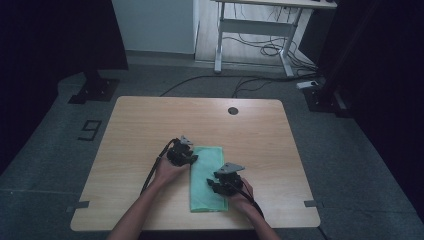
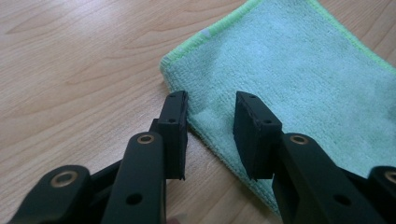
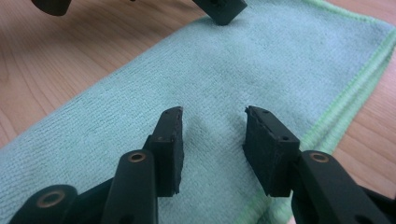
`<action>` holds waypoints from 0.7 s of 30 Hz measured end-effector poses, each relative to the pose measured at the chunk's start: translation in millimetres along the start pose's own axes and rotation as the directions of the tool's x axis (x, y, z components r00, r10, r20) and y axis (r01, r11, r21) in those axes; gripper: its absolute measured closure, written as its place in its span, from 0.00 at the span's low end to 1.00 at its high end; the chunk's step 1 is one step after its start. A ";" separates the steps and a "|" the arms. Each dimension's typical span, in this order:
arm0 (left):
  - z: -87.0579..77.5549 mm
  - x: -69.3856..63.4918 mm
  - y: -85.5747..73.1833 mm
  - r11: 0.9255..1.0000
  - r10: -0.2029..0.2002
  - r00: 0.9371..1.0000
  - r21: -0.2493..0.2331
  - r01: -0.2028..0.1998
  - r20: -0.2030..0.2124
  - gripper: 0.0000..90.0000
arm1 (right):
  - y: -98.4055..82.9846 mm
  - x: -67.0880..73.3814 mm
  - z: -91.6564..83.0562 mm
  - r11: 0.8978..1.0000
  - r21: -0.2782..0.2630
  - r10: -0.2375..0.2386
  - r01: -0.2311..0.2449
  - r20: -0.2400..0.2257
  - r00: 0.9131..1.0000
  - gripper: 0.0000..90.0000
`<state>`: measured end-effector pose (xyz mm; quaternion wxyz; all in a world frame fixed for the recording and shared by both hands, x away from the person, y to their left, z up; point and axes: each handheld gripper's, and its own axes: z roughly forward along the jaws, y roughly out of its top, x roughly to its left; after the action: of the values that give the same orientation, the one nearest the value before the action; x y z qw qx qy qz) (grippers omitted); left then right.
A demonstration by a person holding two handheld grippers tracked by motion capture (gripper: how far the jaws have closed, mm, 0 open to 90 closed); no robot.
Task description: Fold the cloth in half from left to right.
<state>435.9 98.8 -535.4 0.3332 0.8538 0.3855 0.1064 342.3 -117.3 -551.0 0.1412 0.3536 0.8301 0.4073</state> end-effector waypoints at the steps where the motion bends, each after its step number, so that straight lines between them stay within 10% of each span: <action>1: 0.0 0.0 0.0 1.000 0.000 1.000 0.000 0.000 0.000 0.72 | 0.0 0.0 0.0 1.000 0.000 0.000 0.000 0.000 1.000 0.64; 21: -8.8 -6.2 8.8 0.999 0.013 1.000 -0.046 -0.014 -0.011 0.68 | -6.4 -18.4 -19.3 0.997 -0.063 0.051 -0.051 -0.003 0.999 0.60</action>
<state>433.0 94.3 -522.5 0.3499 0.8479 0.3791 0.1222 342.3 -144.0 -544.8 0.1413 0.3700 0.8075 0.4372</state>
